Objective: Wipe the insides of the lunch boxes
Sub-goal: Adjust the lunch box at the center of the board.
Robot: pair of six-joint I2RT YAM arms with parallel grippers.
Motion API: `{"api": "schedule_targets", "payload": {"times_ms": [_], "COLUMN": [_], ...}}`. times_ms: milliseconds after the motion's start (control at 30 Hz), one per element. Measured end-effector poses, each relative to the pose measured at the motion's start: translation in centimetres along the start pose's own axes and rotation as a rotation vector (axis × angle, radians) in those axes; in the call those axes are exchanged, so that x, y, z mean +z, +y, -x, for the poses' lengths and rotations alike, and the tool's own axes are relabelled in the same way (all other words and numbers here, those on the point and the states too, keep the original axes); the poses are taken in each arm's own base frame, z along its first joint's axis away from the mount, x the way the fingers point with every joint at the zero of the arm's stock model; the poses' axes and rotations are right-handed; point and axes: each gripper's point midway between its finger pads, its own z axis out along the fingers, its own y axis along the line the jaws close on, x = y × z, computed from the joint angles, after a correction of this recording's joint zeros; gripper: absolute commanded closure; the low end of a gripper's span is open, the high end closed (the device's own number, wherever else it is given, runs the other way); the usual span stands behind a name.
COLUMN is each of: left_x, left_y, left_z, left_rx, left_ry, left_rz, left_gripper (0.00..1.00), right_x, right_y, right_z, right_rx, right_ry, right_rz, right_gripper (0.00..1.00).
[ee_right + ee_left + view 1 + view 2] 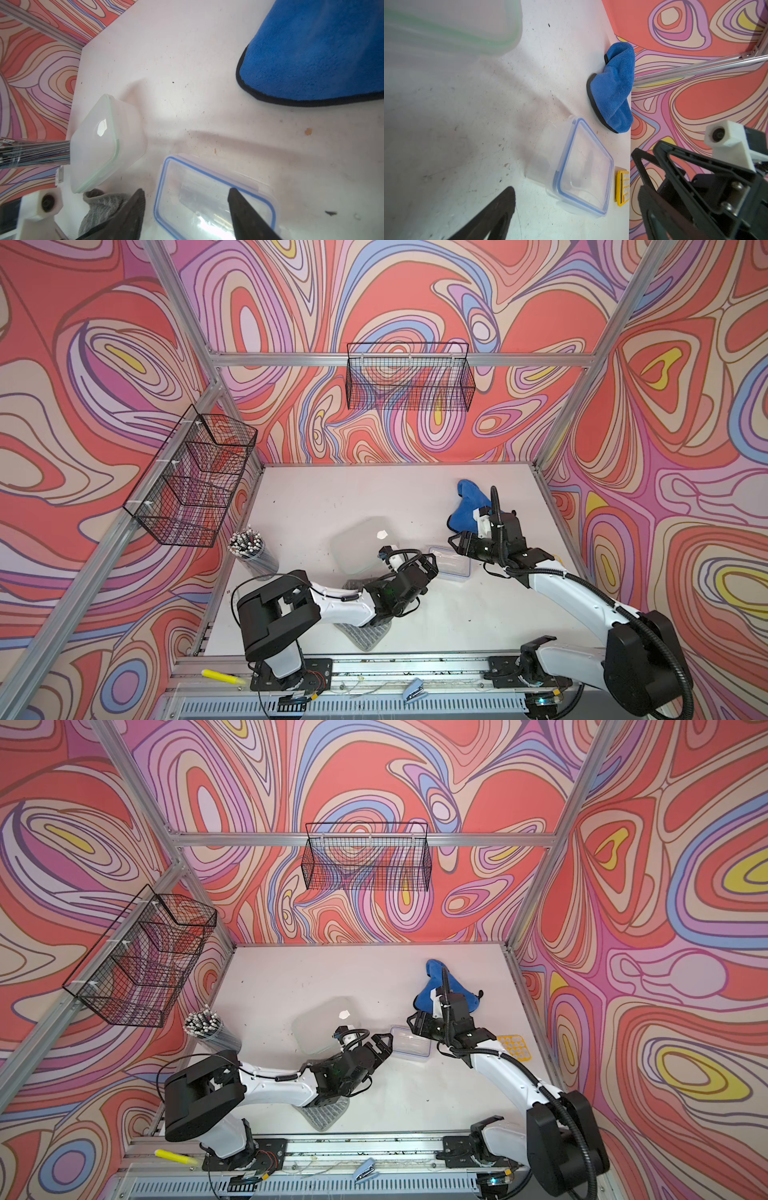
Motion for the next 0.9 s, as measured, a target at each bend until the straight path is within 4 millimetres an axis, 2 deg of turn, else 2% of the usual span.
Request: {"api": "schedule_targets", "payload": {"times_ms": [167,267,400,600,767,900], "left_x": [0.7,1.5,1.8,2.7,3.2,4.1], "left_y": [-0.6,0.1,1.4,1.1,1.4,0.8], "left_z": [-1.1,-2.2,-3.6,-4.7,-4.6,-3.7], "left_rx": [-0.036,-0.065,-0.076,-0.097,-0.107,-0.127], "left_ry": [0.042,0.076,0.118,0.153,0.157,0.147], "left_rz": [0.011,0.032,0.072,0.068,0.072,0.05], "left_gripper": [0.04,0.04,0.03,0.04,0.04,0.06], "right_x": [1.5,1.9,2.1,2.1,1.9,1.8], "right_y": [-2.6,-3.4,-2.9,-2.5,-2.1,-1.8], "right_z": [-0.1,-0.6,-1.4,-2.4,-3.0,-3.4], "right_rx": [0.006,0.015,-0.002,-0.001,0.015,0.05], "right_ry": [0.058,0.101,0.145,0.191,0.219,0.228], "right_rz": [-0.032,-0.027,0.012,0.045,0.068,0.094], "right_gripper": [0.32,0.32,0.33,0.37,0.43,0.45]}}
